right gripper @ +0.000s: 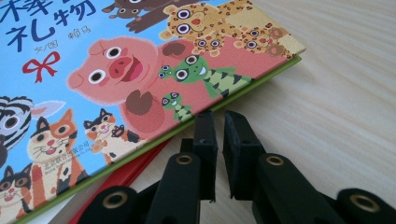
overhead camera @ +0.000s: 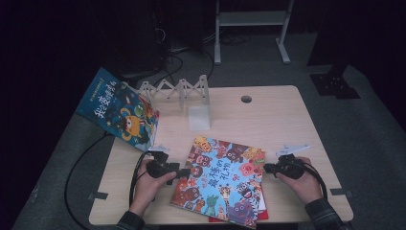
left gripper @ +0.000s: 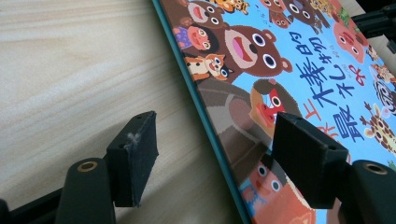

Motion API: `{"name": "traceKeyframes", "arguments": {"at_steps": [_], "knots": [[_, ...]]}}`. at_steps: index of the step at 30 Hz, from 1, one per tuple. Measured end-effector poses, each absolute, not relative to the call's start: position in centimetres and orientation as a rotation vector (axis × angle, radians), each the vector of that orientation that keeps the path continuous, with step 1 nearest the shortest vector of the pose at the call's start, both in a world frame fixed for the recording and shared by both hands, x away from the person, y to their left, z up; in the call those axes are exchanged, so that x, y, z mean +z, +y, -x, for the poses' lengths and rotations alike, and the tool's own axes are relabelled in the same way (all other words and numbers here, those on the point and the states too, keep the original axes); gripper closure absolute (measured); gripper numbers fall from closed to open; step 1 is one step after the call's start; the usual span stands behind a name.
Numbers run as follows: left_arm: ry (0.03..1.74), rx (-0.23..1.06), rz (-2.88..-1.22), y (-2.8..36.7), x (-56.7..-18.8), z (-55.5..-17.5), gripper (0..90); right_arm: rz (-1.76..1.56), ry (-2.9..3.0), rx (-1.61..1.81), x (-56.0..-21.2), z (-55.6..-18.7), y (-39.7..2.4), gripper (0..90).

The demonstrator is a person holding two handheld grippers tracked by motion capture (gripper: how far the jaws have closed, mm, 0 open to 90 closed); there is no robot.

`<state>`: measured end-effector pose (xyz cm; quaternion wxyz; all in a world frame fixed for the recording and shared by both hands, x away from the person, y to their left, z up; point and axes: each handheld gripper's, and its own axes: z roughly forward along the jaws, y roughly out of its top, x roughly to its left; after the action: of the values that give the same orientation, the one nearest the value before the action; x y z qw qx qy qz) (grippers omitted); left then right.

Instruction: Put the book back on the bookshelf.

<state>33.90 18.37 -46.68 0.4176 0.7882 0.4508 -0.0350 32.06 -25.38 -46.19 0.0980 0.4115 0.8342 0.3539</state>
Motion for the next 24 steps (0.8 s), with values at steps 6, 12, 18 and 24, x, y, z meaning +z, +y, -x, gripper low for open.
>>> {"name": "traceKeyframes", "arguments": {"at_steps": [6,12,18,24], "knots": [[1.137,-0.107,-1.971,18.3,-46.9,-34.1,28.2,-1.208,2.465,1.041,-46.1,-32.3,-25.0,85.1],[1.125,-0.135,-1.957,18.0,-47.1,-34.3,28.3,-1.204,2.469,1.036,-46.1,-32.3,-24.6,85.6],[1.097,-0.177,-1.940,17.3,-47.4,-34.4,29.7,-1.189,2.474,1.034,-46.2,-32.3,-24.5,85.7],[1.105,-0.203,-1.912,17.1,-47.6,-34.7,30.0,-1.192,2.479,1.031,-46.2,-32.2,-24.5,85.7]]}}
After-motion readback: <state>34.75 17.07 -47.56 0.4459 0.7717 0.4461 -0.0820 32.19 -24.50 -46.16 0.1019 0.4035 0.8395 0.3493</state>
